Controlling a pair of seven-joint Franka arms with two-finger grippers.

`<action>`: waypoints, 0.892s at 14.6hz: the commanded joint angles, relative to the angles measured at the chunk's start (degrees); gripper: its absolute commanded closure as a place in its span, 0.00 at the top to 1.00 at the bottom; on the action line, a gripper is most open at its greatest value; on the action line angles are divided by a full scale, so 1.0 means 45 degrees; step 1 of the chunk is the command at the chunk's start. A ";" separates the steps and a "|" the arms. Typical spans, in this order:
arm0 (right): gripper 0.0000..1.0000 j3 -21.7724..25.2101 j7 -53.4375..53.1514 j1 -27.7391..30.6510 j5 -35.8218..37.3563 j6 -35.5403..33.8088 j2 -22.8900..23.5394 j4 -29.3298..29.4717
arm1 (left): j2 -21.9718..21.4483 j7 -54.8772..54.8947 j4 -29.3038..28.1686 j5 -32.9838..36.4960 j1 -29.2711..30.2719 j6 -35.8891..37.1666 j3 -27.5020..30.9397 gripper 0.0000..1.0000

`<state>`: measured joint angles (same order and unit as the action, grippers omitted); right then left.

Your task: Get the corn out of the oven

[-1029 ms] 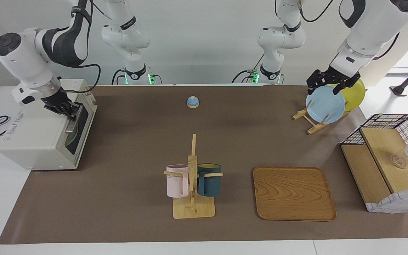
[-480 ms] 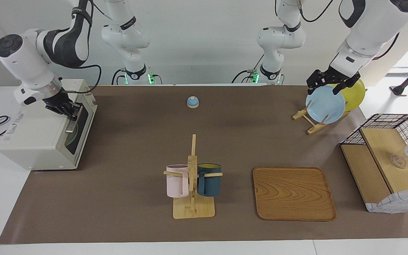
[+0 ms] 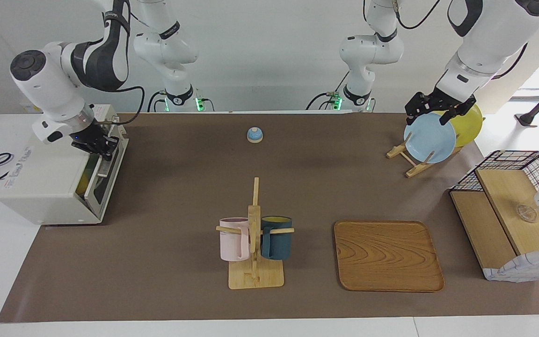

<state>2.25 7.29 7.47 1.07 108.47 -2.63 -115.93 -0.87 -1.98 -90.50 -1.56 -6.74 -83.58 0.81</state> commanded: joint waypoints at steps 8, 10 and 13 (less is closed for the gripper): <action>0.00 -0.0090 0.0079 -0.0917 -0.0004 0.2651 0.0858 -0.1269 | -0.0352 0.0010 -0.0455 0.0170 0.0091 -0.0215 -0.0082 1.00; 0.00 -0.0109 0.0060 -0.1053 -0.0024 0.2886 0.1130 -0.1308 | -0.0352 0.0010 -0.0455 0.0170 0.0091 -0.0215 -0.0082 1.00; 0.00 -0.0109 0.0001 -0.1347 -0.0043 0.3899 0.1268 -0.1775 | -0.0372 0.0010 -0.0455 0.0170 0.0091 -0.0215 -0.0082 1.00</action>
<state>1.08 7.10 0.54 -0.06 120.10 1.32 -122.64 -0.87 -1.98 -90.50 -1.56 -6.74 -83.58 0.81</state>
